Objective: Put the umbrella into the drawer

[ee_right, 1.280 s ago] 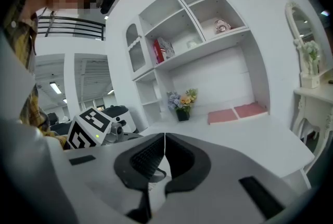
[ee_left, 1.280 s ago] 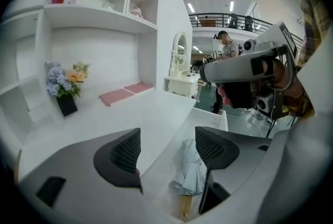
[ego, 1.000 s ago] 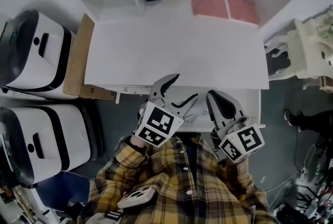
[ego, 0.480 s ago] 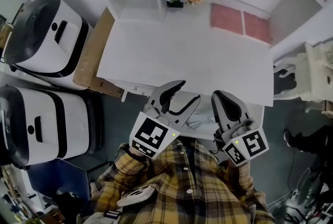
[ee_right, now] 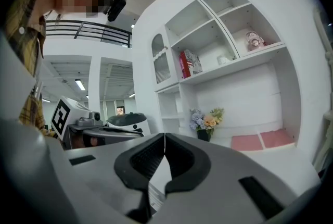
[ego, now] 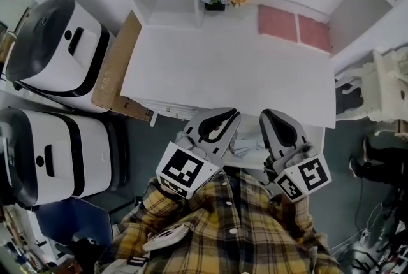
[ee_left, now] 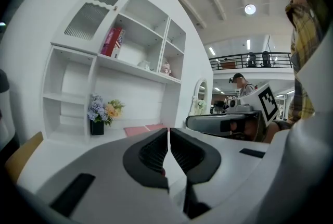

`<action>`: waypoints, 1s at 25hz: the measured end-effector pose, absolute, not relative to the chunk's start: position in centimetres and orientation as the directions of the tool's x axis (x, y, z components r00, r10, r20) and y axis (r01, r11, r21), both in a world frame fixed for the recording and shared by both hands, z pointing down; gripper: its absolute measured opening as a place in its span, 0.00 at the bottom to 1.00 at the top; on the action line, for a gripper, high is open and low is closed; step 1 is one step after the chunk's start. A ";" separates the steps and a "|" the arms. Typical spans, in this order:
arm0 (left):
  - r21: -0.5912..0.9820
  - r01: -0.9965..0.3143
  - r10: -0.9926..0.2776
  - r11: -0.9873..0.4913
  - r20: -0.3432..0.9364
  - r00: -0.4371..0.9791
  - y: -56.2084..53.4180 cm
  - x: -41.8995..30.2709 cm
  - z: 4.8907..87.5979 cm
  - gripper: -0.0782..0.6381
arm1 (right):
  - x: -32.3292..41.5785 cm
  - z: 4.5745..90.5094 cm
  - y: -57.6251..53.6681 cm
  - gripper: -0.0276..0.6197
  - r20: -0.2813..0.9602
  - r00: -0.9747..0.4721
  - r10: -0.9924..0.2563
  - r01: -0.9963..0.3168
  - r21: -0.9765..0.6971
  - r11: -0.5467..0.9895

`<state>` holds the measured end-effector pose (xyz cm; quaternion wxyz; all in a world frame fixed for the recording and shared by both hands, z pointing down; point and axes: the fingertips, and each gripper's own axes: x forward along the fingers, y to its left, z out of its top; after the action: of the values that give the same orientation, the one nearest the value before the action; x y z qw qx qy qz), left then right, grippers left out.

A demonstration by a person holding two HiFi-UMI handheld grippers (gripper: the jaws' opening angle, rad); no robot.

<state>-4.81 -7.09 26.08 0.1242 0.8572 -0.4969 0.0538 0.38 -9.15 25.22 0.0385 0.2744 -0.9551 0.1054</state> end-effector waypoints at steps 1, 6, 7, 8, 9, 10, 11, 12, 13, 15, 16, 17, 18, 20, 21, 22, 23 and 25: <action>0.161 -0.860 -0.834 -0.484 0.214 0.509 -7.1 -4.7 26.1 0.15 | 0.4 25.2 -9.1 0.07 0.133 -0.844 -0.520 -0.537 -0.176 0.825; 0.179 -0.843 -0.824 -0.508 0.185 0.536 -7.3 -4.3 26.1 0.14 | 0.5 25.4 -9.1 0.07 0.142 -0.835 -0.532 -0.550 -0.167 0.818; 0.177 -0.840 -0.822 -0.513 0.182 0.540 -7.4 -4.3 26.0 0.14 | 0.6 25.4 -9.2 0.07 0.146 -0.832 -0.535 -0.554 -0.167 0.816; 0.173 -0.837 -0.818 -0.520 0.184 0.546 -7.5 -4.2 26.0 0.14 | 0.7 25.5 -9.2 0.07 0.150 -0.829 -0.538 -0.558 -0.165 0.813; 0.169 -0.833 -0.813 -0.527 0.188 0.552 -7.5 -4.1 26.0 0.14 | 0.8 25.5 -9.3 0.07 0.154 -0.826 -0.542 -0.562 -0.163 0.811; 0.166 -0.830 -0.809 -0.532 0.190 0.557 -7.6 -4.1 26.0 0.14 | 0.9 25.6 -9.4 0.07 0.157 -0.824 -0.544 -0.565 -0.161 0.809; 0.166 -0.827 -0.806 -0.536 0.191 0.561 -7.7 -4.1 26.0 0.14 | 0.9 25.6 -9.4 0.07 0.160 -0.822 -0.547 -0.568 -0.161 0.807; 0.167 -0.825 -0.803 -0.539 0.191 0.564 -7.8 -4.0 26.0 0.14 | 0.9 25.6 -9.5 0.07 0.163 -0.820 -0.549 -0.571 -0.163 0.805; 0.168 -0.823 -0.801 -0.542 0.191 0.567 -7.9 -4.0 26.0 0.14 | 0.9 25.6 -9.6 0.07 0.163 -0.819 -0.550 -0.572 -0.164 0.803; 0.170 -0.820 -0.797 -0.547 0.193 0.572 -8.2 -3.9 26.1 0.14 | 1.0 25.7 -9.9 0.07 0.162 -0.818 -0.552 -0.574 -0.169 0.801; 0.171 -0.818 -0.796 -0.549 0.194 0.574 -8.3 -3.9 26.2 0.14 | 1.0 25.7 -10.0 0.07 0.162 -0.817 -0.554 -0.576 -0.170 0.800; 0.175 -0.817 -0.795 -0.550 0.192 0.576 -8.4 -3.8 26.2 0.14 | 1.0 25.8 -10.1 0.07 0.162 -0.816 -0.555 -0.577 -0.171 0.798; 0.179 -0.815 -0.794 -0.551 0.188 0.578 -8.6 -3.8 26.2 0.14 | 1.0 25.8 -10.1 0.07 0.163 -0.815 -0.556 -0.579 -0.173 0.797; 0.186 -0.811 -0.792 -0.554 0.182 0.583 -8.7 -3.6 26.2 0.14 | 1.1 25.9 -10.2 0.07 0.162 -0.814 -0.558 -0.580 -0.185 0.793; 0.183 -0.811 -0.791 -0.556 0.184 0.584 -8.7 -3.6 26.3 0.14 | 1.1 26.0 -10.3 0.07 0.162 -0.813 -0.559 -0.582 -0.192 0.791; 0.176 -0.810 -0.789 -0.559 0.189 0.585 -8.8 -3.5 26.3 0.14 | 1.1 26.1 -10.4 0.07 0.163 -0.812 -0.560 -0.583 -0.198 0.788; 0.170 -0.810 -0.787 -0.562 0.193 0.586 -8.9 -3.5 26.4 0.14 | 1.1 26.2 -10.5 0.07 0.166 -0.812 -0.560 -0.584 -0.201 0.787; 0.160 -0.808 -0.783 -0.567 0.199 0.590 -9.1 -3.4 26.5 0.14 | 1.2 26.3 -10.6 0.07 0.169 -0.811 -0.560 -0.585 -0.205 0.785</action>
<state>-3.40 -9.05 26.51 0.1176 0.8837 -0.4499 0.0530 1.17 -10.65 26.31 0.0497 0.3034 -0.9434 0.1246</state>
